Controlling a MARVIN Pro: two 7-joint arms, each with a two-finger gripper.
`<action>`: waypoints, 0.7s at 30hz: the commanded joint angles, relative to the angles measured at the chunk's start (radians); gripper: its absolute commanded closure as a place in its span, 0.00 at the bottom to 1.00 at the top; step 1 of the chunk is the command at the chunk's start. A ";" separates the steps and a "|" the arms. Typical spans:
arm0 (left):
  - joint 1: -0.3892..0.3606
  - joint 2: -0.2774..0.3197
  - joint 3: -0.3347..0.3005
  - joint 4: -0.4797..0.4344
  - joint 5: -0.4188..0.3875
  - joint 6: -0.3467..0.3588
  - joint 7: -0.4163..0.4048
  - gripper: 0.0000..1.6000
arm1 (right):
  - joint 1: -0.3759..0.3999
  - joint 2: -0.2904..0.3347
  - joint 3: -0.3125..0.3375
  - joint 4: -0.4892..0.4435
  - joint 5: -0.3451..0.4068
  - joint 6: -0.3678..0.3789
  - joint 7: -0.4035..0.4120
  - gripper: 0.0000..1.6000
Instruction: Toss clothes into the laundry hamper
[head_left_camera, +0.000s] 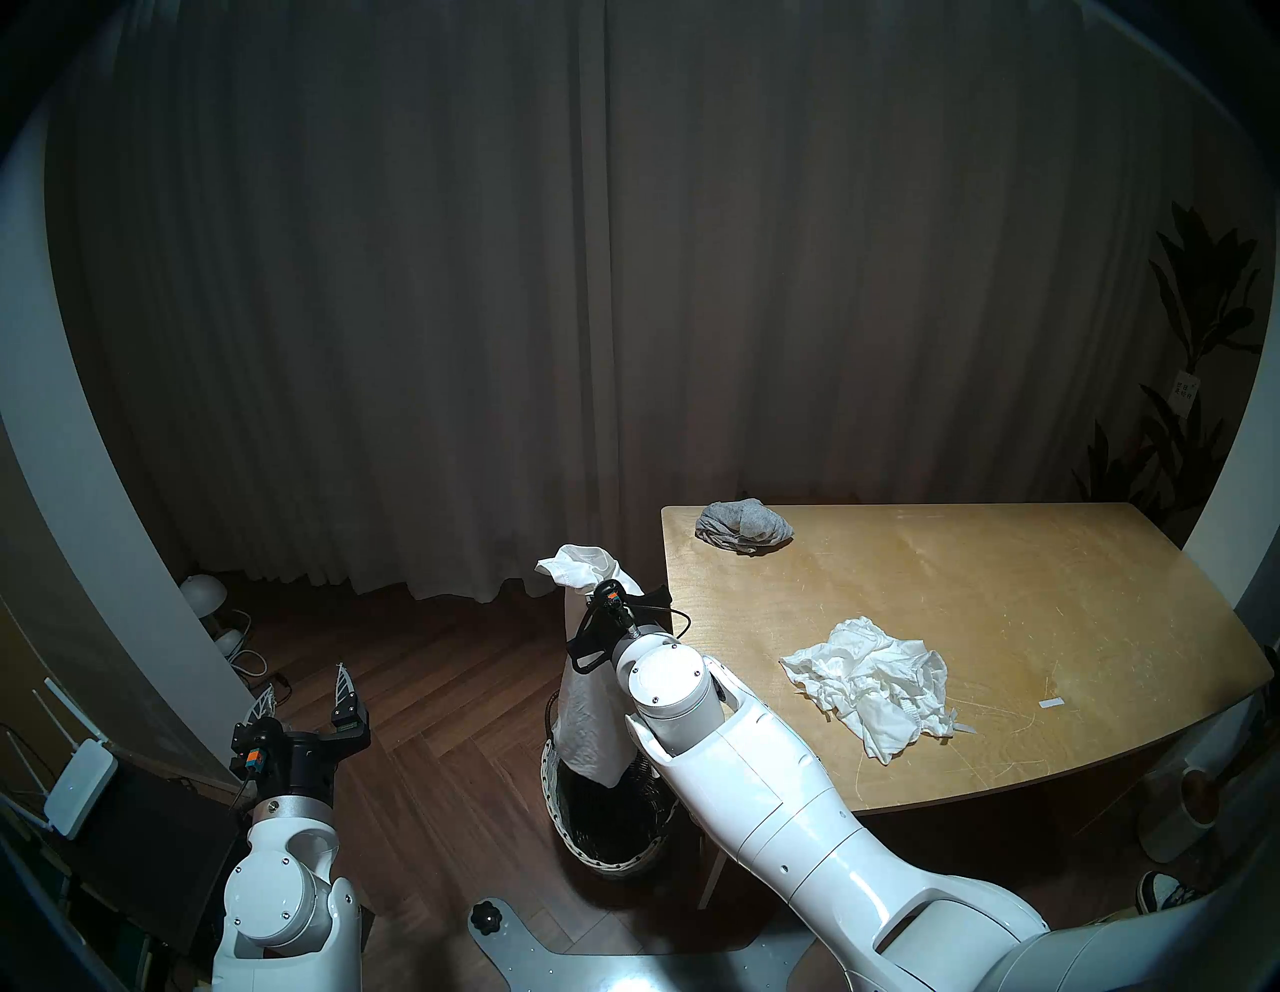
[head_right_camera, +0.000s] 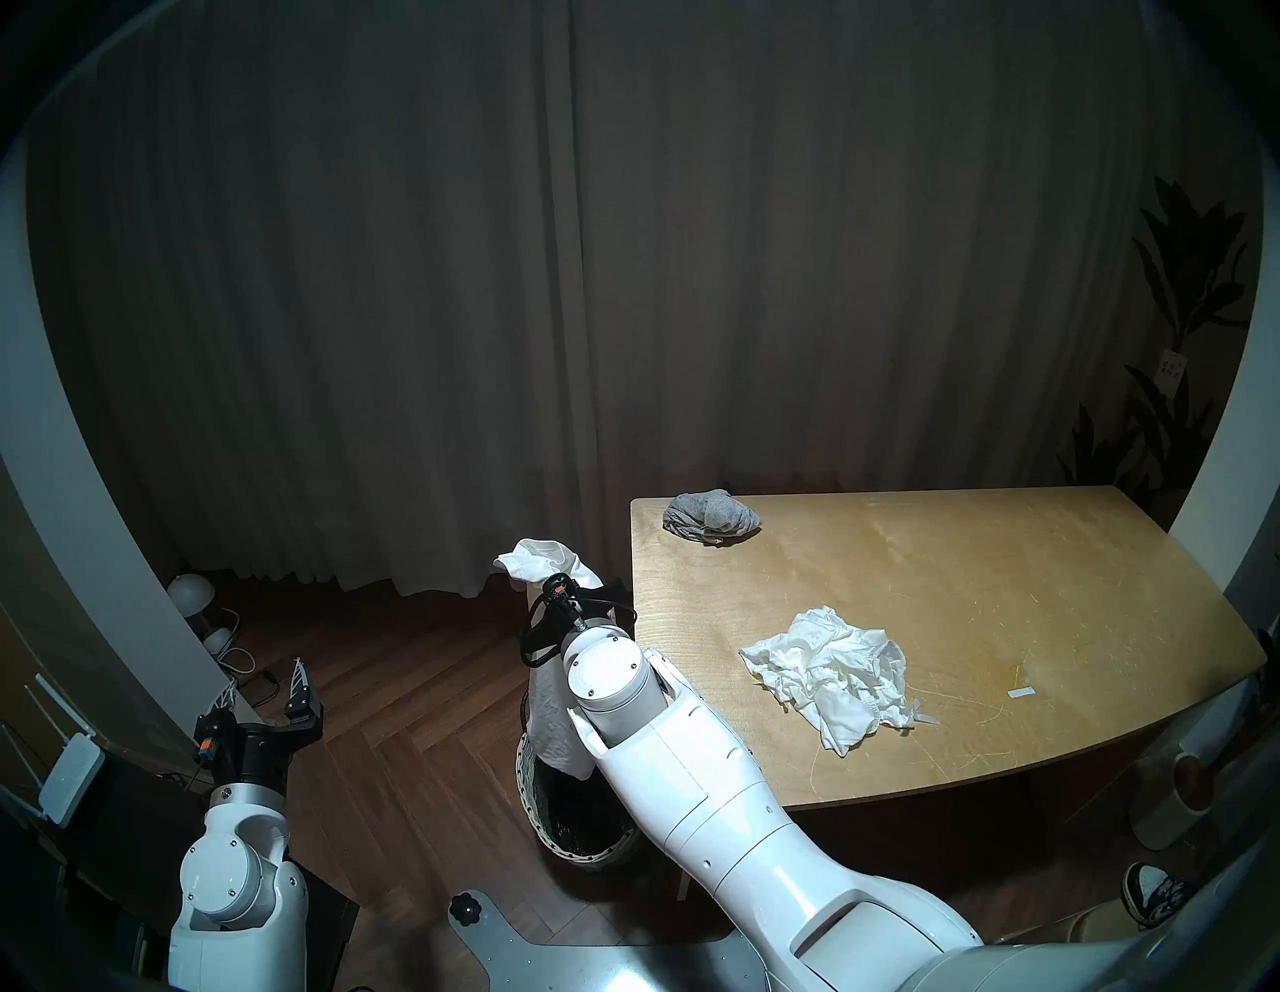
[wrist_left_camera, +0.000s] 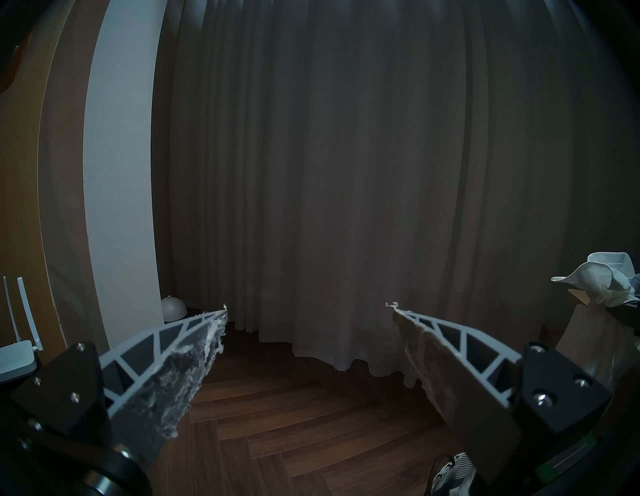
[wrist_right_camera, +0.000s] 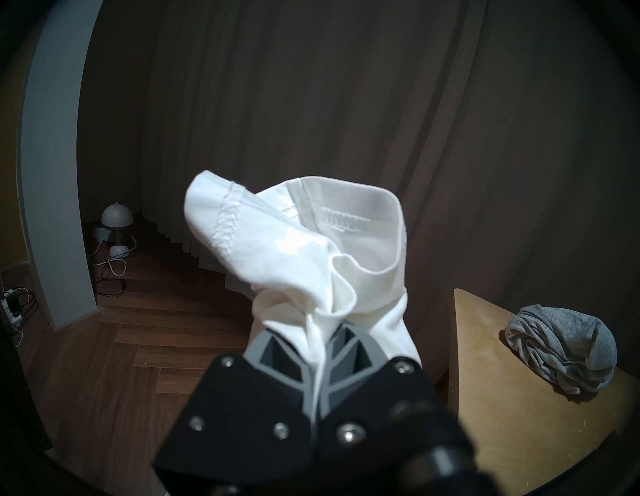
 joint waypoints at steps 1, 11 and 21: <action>-0.002 -0.006 0.014 -0.034 0.014 -0.001 0.006 0.00 | -0.001 0.017 0.022 -0.043 0.010 -0.028 -0.001 1.00; -0.008 -0.007 0.031 -0.033 0.029 0.002 0.006 0.00 | -0.001 0.033 0.029 -0.033 0.002 -0.037 -0.017 0.00; -0.006 -0.016 0.029 -0.031 0.023 -0.010 0.012 0.00 | 0.005 0.042 0.003 -0.076 -0.006 -0.040 0.006 0.00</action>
